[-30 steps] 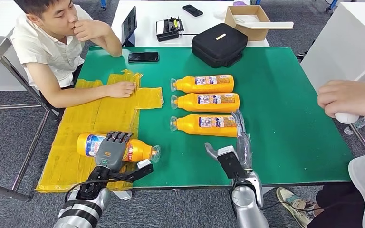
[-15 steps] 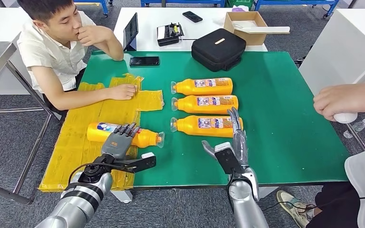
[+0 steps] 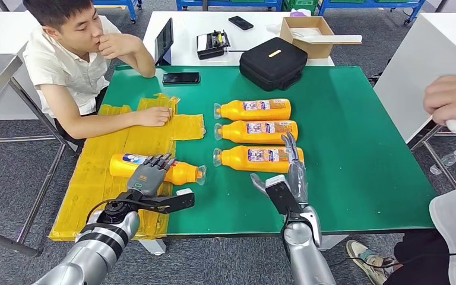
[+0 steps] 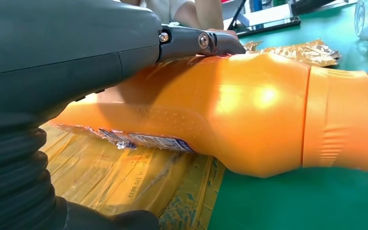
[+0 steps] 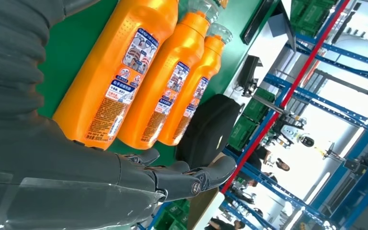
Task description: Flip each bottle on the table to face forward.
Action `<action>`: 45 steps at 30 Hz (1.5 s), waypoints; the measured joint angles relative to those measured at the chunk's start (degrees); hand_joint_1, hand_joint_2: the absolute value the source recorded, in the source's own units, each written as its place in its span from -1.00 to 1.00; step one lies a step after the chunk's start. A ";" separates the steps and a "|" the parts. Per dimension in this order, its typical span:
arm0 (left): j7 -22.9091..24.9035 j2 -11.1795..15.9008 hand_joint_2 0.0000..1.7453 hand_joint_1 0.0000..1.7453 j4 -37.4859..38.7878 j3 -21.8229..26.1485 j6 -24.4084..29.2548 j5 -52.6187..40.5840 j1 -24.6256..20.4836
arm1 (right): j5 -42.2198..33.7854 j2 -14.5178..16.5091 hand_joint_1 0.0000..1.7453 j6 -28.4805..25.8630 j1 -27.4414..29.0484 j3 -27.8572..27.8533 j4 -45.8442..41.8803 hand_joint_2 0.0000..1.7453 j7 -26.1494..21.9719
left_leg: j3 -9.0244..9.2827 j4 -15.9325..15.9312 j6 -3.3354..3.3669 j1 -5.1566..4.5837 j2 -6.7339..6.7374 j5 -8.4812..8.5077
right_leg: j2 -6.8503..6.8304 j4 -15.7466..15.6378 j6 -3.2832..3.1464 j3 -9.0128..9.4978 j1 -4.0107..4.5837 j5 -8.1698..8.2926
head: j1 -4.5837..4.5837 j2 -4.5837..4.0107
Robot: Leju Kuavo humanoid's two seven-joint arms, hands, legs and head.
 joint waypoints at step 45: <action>-12.36 -6.23 1.00 -1.00 -55.43 -14.81 5.85 32.12 30.38 | 13.95 2.19 -1.00 -6.06 13.98 -2.42 -19.62 1.00 7.10 | -1.86 0.08 0.20 -0.01 0.14 0.05 | 0.02 0.05 0.15 -1.40 -0.02 0.22 | -0.01 0.00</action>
